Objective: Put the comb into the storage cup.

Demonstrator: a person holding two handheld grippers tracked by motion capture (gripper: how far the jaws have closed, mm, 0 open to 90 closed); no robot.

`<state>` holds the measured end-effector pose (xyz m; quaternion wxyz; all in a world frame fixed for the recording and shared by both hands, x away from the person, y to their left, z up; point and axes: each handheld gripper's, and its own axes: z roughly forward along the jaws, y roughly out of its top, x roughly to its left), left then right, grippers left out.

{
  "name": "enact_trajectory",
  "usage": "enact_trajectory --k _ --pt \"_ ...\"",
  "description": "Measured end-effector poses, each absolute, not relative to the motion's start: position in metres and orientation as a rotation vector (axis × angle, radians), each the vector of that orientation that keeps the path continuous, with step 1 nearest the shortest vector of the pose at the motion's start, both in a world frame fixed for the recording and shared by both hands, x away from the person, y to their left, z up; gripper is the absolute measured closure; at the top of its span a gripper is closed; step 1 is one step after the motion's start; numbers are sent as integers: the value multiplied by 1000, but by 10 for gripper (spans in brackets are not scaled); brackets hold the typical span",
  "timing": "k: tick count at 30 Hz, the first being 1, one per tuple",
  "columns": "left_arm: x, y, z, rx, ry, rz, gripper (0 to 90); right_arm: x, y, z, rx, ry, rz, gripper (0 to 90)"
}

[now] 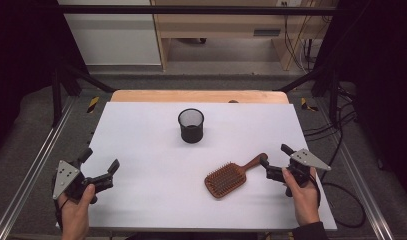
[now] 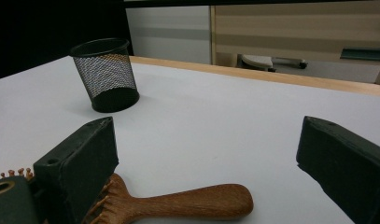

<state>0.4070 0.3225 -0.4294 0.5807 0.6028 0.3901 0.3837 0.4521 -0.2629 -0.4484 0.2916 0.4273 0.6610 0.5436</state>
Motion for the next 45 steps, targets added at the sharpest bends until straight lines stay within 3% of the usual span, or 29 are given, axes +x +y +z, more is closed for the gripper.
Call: enact_trajectory --k 8,26,30,31,32,33,45 --pt "406 321 -430 1422 902 890 21 456 -256 -448 1161 1783 1411 59" --pt "407 318 -433 1434 903 875 20 506 -222 -395 1120 1886 1228 147" --pt "408 319 -433 1431 908 875 20 517 -221 -393 1191 1916 1250 209" --pt "408 320 -433 1428 911 874 21 521 -219 -393 1194 1935 1224 266" --pt "408 320 -433 1427 913 873 21 521 -219 -393 1194 1935 1224 266" --pt "408 320 -433 1427 914 873 20 526 -219 -393 1190 1965 1202 341" --pt "408 319 -433 1433 910 867 23 526 -214 -415 1134 2096 1030 662"
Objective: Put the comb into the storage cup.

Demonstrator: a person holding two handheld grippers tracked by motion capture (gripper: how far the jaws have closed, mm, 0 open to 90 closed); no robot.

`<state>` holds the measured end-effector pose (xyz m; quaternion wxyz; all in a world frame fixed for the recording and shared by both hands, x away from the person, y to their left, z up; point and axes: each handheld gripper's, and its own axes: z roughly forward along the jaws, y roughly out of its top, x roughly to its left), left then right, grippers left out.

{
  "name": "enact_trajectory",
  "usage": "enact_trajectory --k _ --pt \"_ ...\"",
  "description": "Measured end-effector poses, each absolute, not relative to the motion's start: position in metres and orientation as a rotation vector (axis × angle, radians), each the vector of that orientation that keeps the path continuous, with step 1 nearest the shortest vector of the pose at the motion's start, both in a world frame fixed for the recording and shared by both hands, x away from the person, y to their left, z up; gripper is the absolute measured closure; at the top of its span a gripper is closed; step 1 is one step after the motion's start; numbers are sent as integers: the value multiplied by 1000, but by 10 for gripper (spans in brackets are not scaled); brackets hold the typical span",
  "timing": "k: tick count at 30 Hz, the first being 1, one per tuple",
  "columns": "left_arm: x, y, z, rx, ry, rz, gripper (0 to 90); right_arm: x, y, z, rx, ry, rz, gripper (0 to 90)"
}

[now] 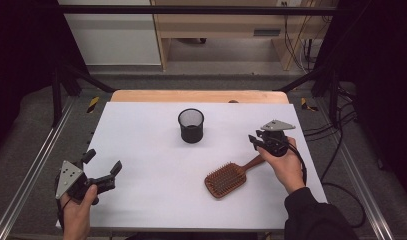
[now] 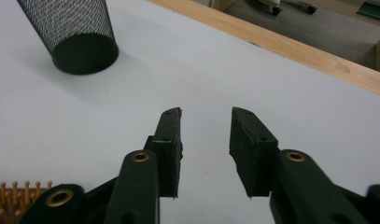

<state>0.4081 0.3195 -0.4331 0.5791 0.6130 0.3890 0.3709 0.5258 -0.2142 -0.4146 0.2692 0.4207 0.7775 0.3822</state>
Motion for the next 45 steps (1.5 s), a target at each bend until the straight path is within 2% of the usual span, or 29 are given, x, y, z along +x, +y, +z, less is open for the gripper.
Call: enact_trajectory --k 3,5,12,31,45 --pt "408 320 -433 1434 910 867 23 524 -213 -419 1115 2120 1005 701" --pt "408 320 -433 1435 911 868 24 522 -213 -424 1098 2145 980 764" --pt "408 319 -433 1437 911 871 25 521 -215 -433 1101 2190 932 900" --pt "408 319 -434 1441 916 871 27 527 -215 -462 1167 2362 770 900" --pt "408 318 -434 1445 916 863 28 492 -226 -466 1194 2436 789 900"
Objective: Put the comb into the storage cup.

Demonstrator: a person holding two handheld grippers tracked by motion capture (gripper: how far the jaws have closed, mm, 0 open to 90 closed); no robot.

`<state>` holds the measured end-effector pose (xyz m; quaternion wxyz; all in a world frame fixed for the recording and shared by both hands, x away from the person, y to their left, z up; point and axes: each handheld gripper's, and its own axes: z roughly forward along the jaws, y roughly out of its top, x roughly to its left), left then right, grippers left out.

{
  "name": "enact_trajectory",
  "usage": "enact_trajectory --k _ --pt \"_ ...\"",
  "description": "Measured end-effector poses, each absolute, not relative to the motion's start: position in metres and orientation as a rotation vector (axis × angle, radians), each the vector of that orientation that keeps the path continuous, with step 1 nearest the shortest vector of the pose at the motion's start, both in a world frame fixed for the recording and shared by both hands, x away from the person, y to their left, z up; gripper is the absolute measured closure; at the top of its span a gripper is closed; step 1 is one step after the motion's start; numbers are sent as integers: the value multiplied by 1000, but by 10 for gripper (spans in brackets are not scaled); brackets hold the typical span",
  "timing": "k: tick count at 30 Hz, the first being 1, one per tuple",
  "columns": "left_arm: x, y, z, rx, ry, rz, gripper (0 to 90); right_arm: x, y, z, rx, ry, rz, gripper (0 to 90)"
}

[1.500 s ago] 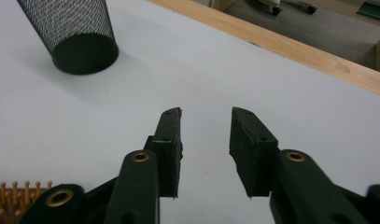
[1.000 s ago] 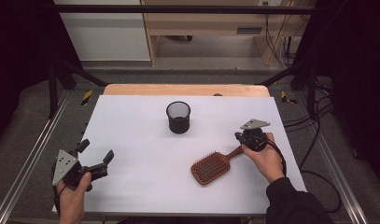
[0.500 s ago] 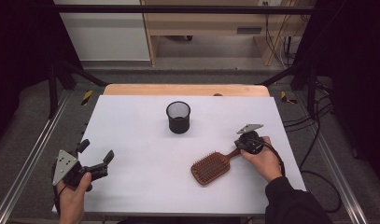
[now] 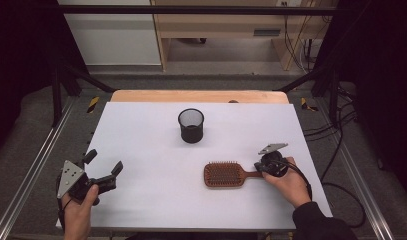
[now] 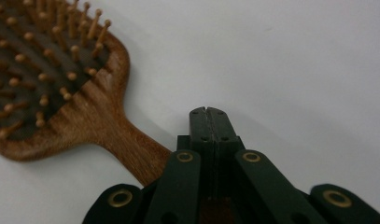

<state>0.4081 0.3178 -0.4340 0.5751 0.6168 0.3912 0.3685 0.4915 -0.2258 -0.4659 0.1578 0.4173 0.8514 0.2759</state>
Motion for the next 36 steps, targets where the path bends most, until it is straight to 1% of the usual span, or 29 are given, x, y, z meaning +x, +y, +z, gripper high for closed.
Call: enact_trajectory --k 3,15,29,36 --pt "409 319 -435 1443 922 863 28 479 -226 -464 1197 2449 813 900" --pt "409 319 -435 1437 930 852 29 447 -216 -462 1134 2527 777 900" --pt "409 320 -435 1443 931 851 30 431 -204 -464 1123 2570 805 900" --pt "409 319 -435 1446 927 850 31 430 -202 -464 1121 2572 810 900"
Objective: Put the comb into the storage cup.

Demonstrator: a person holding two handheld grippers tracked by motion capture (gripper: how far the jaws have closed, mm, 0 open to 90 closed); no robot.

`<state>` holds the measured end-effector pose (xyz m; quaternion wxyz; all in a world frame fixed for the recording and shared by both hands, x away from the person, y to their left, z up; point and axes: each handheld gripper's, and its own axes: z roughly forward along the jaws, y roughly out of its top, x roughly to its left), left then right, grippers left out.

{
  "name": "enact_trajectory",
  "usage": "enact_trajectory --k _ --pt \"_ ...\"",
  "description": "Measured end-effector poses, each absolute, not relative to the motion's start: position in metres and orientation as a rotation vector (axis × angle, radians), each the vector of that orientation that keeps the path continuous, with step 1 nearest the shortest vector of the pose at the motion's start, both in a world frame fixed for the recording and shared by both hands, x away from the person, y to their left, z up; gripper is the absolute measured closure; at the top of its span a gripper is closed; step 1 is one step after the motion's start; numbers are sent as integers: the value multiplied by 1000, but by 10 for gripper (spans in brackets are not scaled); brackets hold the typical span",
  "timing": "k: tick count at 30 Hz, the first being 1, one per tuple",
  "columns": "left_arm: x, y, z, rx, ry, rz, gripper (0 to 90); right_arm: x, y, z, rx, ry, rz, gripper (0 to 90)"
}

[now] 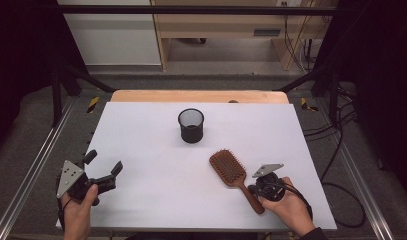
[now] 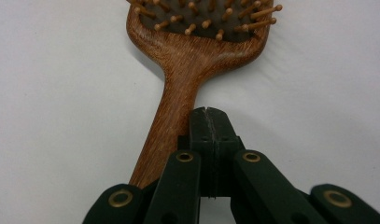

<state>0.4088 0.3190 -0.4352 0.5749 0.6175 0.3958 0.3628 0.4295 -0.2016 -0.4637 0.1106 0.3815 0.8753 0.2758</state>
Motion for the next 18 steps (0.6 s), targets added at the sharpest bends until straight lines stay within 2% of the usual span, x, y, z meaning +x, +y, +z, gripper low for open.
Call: enact_trajectory --k 13,18 --pt "409 318 -436 1450 927 850 31 423 -206 -444 1123 2491 915 896" --pt "409 318 -436 1451 926 848 32 419 -200 -440 1107 2496 938 810"
